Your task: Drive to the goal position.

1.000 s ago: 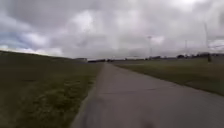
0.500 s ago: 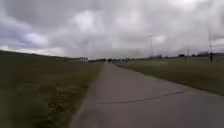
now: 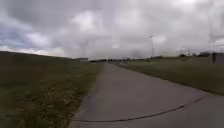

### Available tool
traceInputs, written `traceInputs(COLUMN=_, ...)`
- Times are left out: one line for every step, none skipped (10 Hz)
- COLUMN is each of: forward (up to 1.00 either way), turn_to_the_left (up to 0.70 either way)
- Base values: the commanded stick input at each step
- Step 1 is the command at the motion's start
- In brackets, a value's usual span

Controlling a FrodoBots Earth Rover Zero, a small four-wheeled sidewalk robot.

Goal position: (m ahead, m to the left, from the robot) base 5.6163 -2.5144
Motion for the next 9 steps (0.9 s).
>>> traceInputs(forward=1.00, turn_to_the_left=0.01)
traceInputs(forward=1.00, turn_to_the_left=0.01)
traceInputs(forward=1.00, turn_to_the_left=0.01)
traceInputs(forward=1.00, turn_to_the_left=0.01)
traceInputs(forward=1.00, turn_to_the_left=0.01)
traceInputs(forward=1.00, turn_to_the_left=0.01)
traceInputs(forward=1.00, turn_to_the_left=0.01)
traceInputs(forward=1.00, turn_to_the_left=0.01)
traceInputs(forward=1.00, turn_to_the_left=0.01)
